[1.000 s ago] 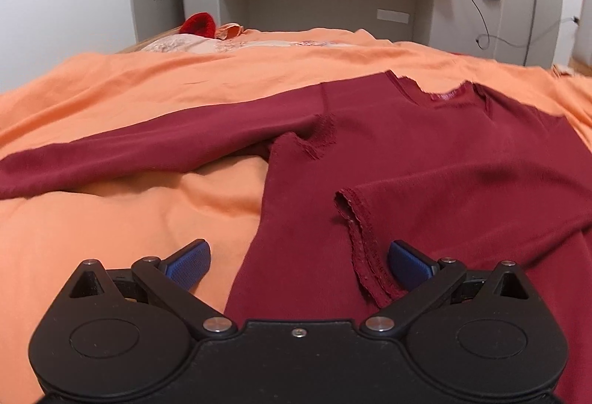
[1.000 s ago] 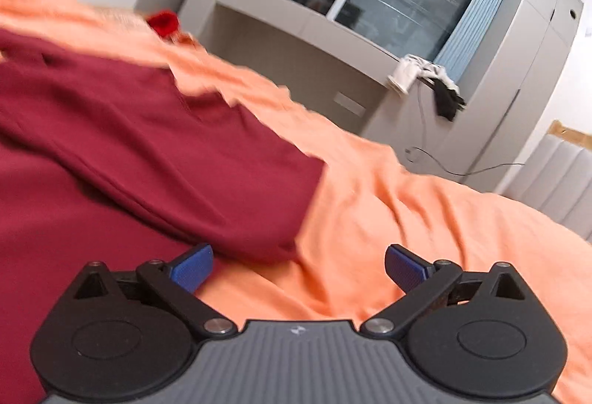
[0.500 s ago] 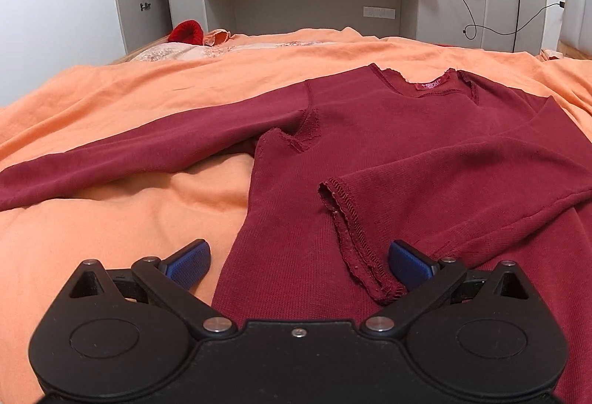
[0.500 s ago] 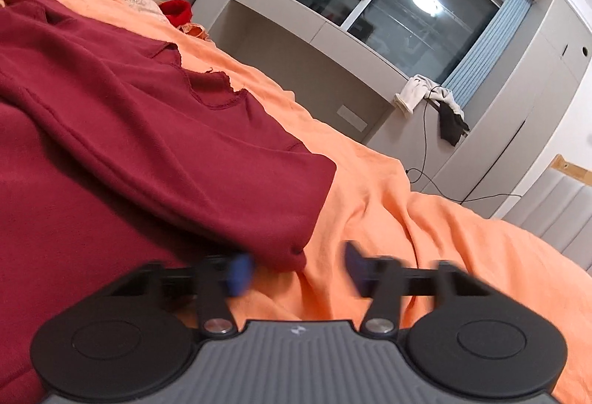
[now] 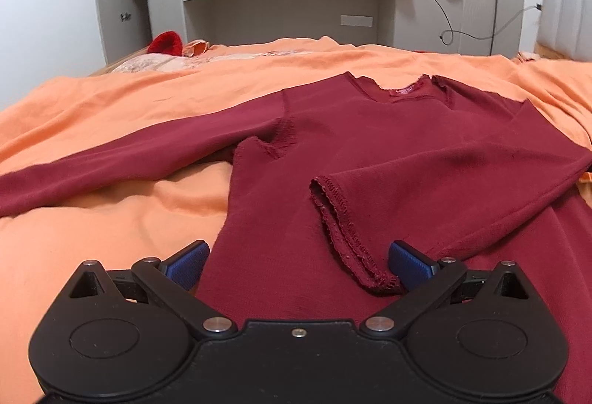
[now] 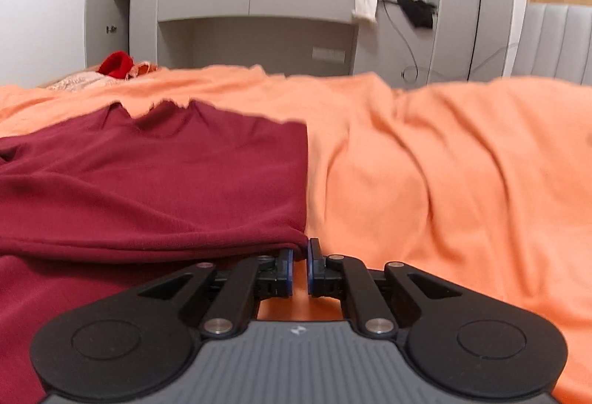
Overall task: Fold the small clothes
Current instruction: 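Lay the sleeve over the body and open the right gripper, then grasp the cuff of the other sleeve with the left gripper and lift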
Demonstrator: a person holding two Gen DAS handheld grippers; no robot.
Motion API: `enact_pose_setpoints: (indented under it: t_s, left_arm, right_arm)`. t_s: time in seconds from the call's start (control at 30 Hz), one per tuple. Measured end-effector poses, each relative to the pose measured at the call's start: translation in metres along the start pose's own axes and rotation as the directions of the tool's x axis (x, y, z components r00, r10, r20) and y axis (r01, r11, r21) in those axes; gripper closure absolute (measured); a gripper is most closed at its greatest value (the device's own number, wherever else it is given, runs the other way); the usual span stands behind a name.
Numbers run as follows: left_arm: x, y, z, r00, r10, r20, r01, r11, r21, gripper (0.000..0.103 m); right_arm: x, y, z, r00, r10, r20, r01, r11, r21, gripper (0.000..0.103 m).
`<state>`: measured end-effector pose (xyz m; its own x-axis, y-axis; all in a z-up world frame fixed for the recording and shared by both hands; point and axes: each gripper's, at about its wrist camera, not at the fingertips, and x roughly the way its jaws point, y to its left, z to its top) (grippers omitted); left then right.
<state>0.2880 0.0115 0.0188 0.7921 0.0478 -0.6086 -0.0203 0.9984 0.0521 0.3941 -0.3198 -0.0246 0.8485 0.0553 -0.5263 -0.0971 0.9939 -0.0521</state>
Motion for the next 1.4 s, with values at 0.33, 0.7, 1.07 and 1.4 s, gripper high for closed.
enact_pose_setpoints:
  t_s: [0.33, 0.7, 1.07, 1.4]
  left_arm:
    - [-0.013, 0.027, 0.007, 0.996, -0.063, 0.056, 0.067, 0.994, -0.081, 0.001]
    - [-0.028, 0.155, -0.002, 0.970, 0.234, 0.066, -0.178, 0.868, -0.464, 0.001]
    - [-0.017, 0.243, -0.011, 0.933, 0.357, 0.049, -0.213, 0.655, -0.725, 0.001]
    - [0.008, 0.282, -0.002, 0.863, 0.504, -0.029, -0.322, 0.505, -0.801, 0.005]
  right_arm:
    - [-0.009, -0.005, -0.001, 1.000, 0.011, -0.011, -0.011, 0.999, 0.040, 0.057]
    - [-0.055, 0.002, -0.002, 0.979, 0.191, 0.078, -0.200, 0.971, 0.128, 0.001]
    - [-0.068, 0.035, -0.003, 0.898, 0.424, 0.121, -0.439, 0.882, 0.172, 0.000]
    - [-0.057, 0.047, -0.016, 0.894, 0.443, 0.071, -0.448, 0.880, 0.158, 0.000]
